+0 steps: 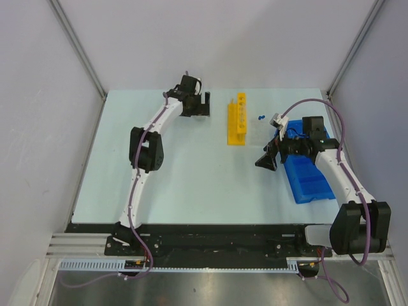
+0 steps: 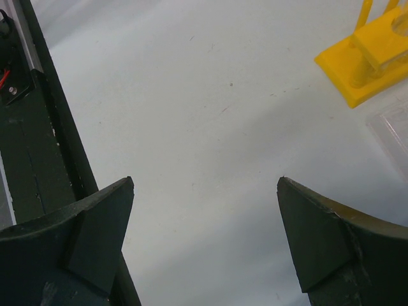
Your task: Organize the chemistry lab equipment
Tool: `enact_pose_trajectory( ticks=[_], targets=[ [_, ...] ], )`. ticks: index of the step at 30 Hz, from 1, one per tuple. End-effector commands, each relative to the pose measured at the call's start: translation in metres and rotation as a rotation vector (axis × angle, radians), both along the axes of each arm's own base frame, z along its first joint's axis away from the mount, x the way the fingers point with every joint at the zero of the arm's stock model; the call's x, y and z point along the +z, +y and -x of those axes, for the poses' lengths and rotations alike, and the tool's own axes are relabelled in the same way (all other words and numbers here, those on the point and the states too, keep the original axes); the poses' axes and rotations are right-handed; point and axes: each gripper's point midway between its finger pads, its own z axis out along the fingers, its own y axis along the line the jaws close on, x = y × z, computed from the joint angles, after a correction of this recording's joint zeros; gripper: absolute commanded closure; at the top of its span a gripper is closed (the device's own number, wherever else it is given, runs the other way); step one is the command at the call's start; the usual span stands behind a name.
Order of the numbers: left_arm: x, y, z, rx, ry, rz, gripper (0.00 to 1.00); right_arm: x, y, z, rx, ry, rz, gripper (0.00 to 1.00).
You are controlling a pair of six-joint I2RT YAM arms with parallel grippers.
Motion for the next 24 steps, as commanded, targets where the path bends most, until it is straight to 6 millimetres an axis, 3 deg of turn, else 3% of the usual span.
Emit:
enact_pose_trajectory(
  ticks=[1, 24],
  targets=[
    [0.006, -0.006, -0.020, 0.080, -0.038, 0.080, 0.00, 0.007, 0.002, -0.002, 0.013, -0.051, -0.003, 0.00],
    [-0.010, -0.002, -0.048, 0.332, -0.038, 0.217, 0.00, 0.010, 0.003, -0.001, 0.018, -0.054, -0.014, 0.00]
  ],
)
